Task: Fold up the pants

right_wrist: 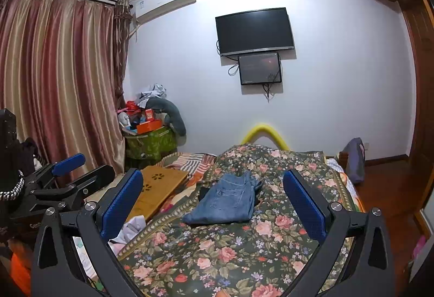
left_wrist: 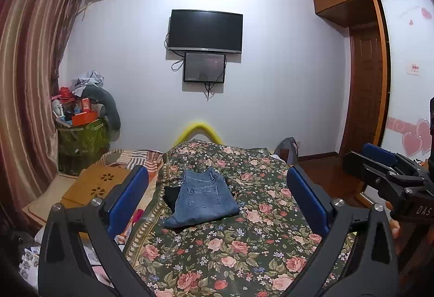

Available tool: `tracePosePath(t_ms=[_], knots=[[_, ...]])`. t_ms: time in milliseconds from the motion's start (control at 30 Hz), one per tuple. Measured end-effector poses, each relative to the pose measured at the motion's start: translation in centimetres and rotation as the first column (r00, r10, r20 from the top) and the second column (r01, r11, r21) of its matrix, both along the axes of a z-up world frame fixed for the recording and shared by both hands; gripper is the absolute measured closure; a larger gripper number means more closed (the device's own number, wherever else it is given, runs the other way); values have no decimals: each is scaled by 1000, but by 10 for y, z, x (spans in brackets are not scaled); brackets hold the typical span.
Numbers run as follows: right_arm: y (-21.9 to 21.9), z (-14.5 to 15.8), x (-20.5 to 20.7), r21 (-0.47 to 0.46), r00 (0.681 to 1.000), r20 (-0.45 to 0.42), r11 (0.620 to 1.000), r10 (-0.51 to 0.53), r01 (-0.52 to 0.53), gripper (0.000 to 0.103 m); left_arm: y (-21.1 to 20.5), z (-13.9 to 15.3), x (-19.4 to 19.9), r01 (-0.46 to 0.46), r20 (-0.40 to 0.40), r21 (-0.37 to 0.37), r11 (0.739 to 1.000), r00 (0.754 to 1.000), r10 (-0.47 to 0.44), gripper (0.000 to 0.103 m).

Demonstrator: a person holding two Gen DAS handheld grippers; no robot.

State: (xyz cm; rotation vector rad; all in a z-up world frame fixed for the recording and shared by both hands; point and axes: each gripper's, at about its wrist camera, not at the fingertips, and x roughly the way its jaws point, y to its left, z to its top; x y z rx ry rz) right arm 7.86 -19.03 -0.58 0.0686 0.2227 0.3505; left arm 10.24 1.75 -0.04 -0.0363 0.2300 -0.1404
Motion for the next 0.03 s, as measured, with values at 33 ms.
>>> tracePosePath(t_ms=[33], knots=[[0, 0, 0, 0, 1000, 0, 1000, 1, -1, 0, 1, 0, 0, 1, -1, -3, 1000, 1000, -1, 0]])
